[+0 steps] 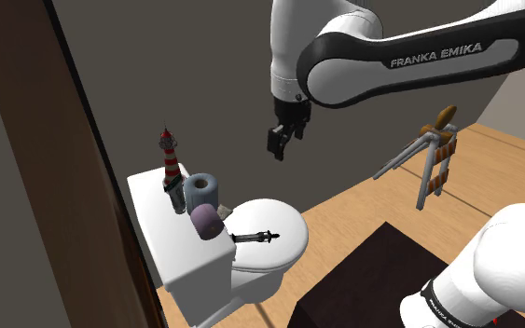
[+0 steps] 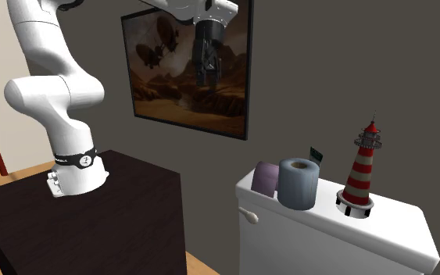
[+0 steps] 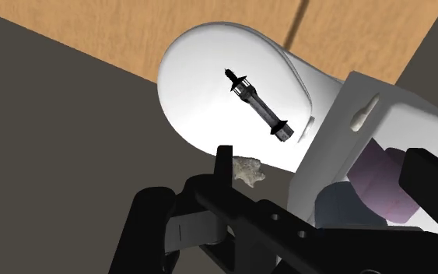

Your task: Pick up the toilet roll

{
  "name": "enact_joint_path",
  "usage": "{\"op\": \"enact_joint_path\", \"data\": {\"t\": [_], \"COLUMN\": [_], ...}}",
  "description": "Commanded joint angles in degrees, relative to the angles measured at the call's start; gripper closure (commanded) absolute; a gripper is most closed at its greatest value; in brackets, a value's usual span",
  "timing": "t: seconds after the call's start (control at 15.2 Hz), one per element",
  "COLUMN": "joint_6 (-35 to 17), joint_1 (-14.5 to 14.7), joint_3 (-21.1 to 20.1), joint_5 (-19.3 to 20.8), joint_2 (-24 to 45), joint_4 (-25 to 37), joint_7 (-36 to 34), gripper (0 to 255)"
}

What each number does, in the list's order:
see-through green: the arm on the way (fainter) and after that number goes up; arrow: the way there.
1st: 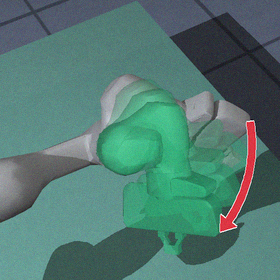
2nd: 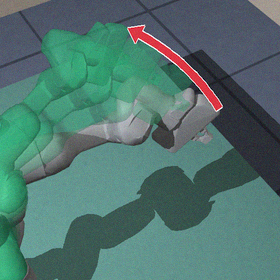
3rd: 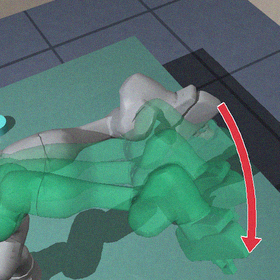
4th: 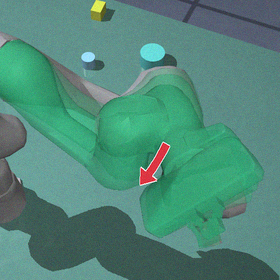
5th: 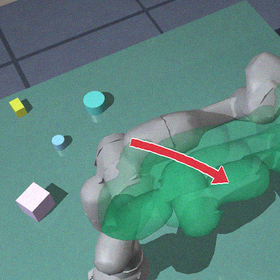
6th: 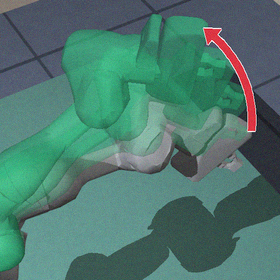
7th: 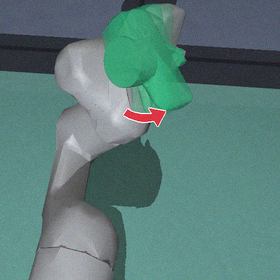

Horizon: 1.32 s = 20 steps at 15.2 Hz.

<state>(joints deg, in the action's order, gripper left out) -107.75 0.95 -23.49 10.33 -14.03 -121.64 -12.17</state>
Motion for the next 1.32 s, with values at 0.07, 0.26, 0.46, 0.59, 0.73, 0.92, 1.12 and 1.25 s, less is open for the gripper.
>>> {"op": "enact_joint_path", "data": {"t": [0.07,0.26,0.46,0.59,0.73,0.92,1.12,1.25], "joint_6": [0.1,1.1,2.9,4.3,6.0,8.6,11.3,13.3], "joint_1": [0.3,1.5,3.5,5.4,7.6,11.3,15.1,17.7], "joint_3": [-3.0,-5.2,-6.3,-6.5,-6.3,-5.4,-4.1,-3.2], "joint_5": [4.1,8.6,13.3,16.3,19.0,22.5,25.3,26.8], "joint_2": [7.6,15.2,23.1,28.4,33.7,41.5,49.2,54.4], "joint_4": [4.0,8.3,13.3,16.8,20.7,27.0,34.0,39.2], "joint_7": [-4.3,-8.6,-12.5,-14.7,-16.5,-18.4,-19.3,-19.4], "gripper": [0,0,0,0,0,0,0,0]}}
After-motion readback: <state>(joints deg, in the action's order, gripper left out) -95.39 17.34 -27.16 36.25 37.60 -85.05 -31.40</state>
